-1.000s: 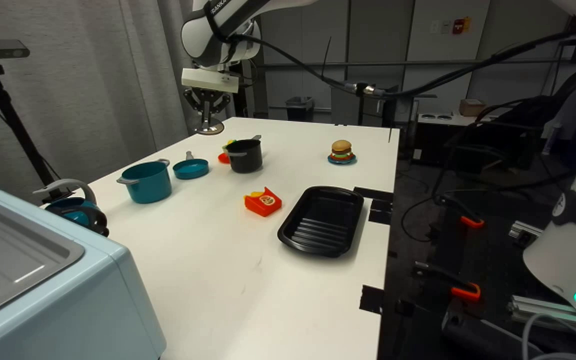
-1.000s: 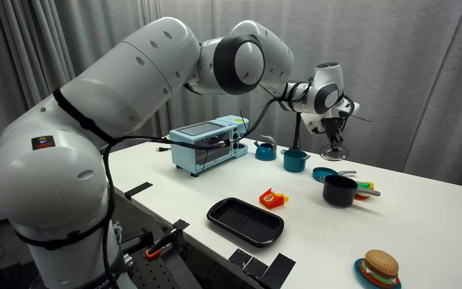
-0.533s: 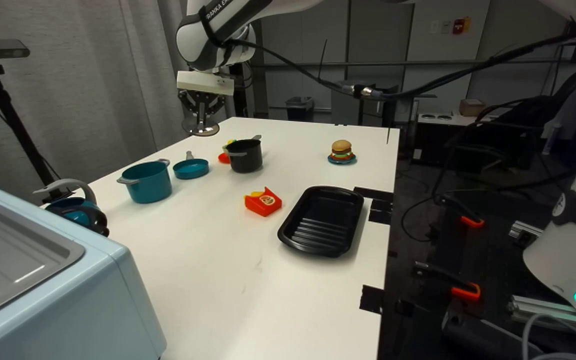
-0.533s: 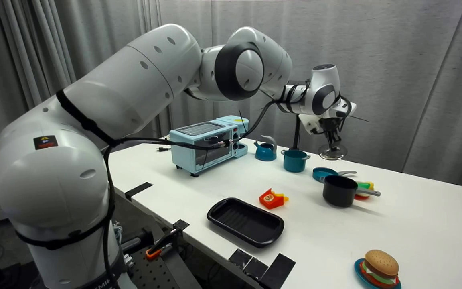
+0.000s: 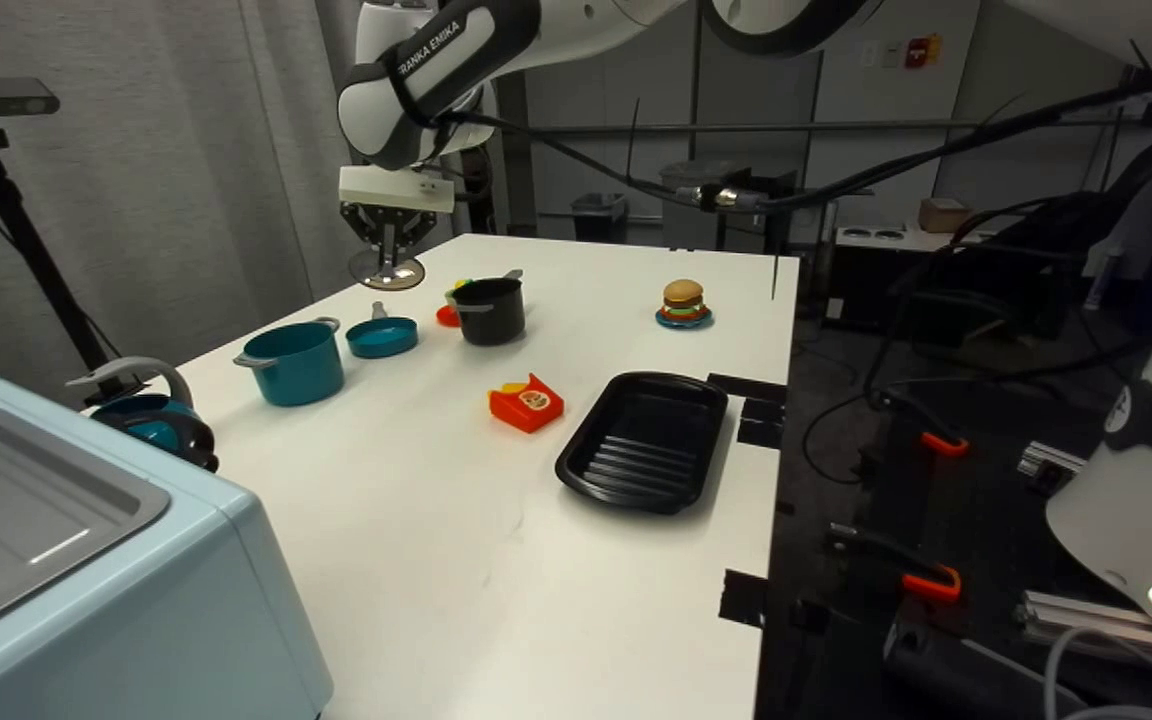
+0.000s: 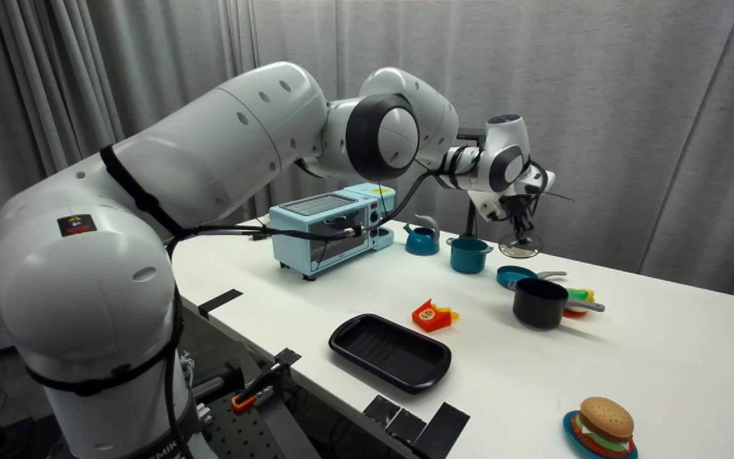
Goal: Move the lid from the black pot to the pan
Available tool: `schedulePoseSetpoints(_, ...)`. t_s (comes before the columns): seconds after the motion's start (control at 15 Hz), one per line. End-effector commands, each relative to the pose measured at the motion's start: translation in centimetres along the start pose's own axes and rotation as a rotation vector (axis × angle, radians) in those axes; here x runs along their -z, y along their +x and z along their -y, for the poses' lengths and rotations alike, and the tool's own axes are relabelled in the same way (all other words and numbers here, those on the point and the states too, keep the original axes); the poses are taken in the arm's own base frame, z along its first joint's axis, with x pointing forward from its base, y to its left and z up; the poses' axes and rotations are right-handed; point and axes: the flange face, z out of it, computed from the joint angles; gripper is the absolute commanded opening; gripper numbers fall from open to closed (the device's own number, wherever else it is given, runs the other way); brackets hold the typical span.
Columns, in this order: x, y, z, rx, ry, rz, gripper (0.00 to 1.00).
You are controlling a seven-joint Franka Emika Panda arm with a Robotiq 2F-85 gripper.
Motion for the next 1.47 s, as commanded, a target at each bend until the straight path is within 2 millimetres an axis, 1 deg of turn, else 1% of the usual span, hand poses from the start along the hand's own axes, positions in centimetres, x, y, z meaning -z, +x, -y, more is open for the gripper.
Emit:
schedulePoseSetpoints(0.0,-0.7,0.2,1.0,0.019,0.024,-0.020,0.04)
schedulePoseSetpoints(0.2,-1.5,-0.2,1.0,0.020,0.020,-0.024,0.04)
schedulePoseSetpoints(0.6,-3.4,-0.3,0.1,0.024,-0.005,-0.036,0.04)
schedulePoseSetpoints(0.93,-4.4,-0.2,-0.5,0.027,-0.014,-0.050,0.04)
schedulePoseSetpoints(1.13,-4.6,-0.6,-0.1,0.034,-0.012,-0.050,0.04)
schedulePoseSetpoints(1.4,-5.2,-1.8,0.6,0.039,-0.009,-0.027,0.04)
